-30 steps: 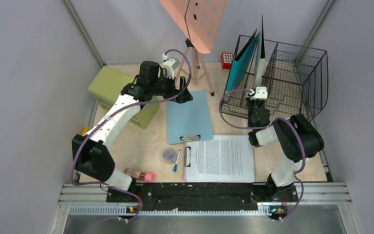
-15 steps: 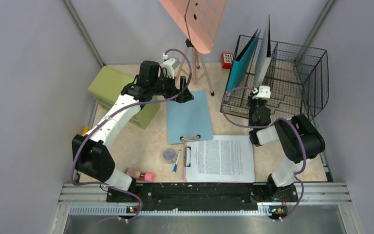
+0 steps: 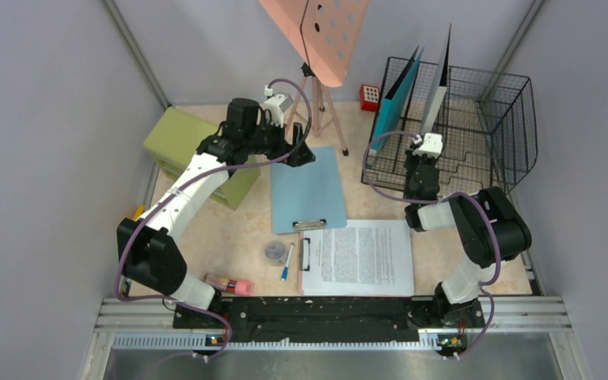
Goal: Organize the desk
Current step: Place the folder in the storage box.
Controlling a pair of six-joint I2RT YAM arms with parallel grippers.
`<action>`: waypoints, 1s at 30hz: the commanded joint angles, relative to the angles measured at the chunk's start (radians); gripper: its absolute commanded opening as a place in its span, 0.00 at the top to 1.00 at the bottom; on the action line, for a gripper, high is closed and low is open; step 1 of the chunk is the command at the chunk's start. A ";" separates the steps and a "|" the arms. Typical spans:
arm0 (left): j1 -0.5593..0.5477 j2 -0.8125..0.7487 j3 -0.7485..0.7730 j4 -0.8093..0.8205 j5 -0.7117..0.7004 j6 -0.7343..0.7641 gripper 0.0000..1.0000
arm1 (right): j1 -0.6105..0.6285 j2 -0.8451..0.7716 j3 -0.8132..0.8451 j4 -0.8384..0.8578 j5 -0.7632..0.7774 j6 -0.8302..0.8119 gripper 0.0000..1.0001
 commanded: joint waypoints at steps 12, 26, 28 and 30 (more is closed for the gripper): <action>-0.002 0.029 0.018 0.031 0.022 -0.027 0.03 | -0.015 0.036 0.080 0.082 -0.036 0.009 1.00; -0.004 0.056 0.043 0.014 0.027 -0.045 0.03 | 0.078 0.089 0.225 0.071 0.183 -0.045 1.00; -0.005 0.053 0.041 0.009 0.026 -0.045 0.03 | 0.080 0.101 0.240 0.058 0.207 -0.039 1.00; -0.005 0.050 0.041 0.007 0.023 -0.044 0.03 | 0.080 0.113 0.255 0.044 0.224 -0.033 1.00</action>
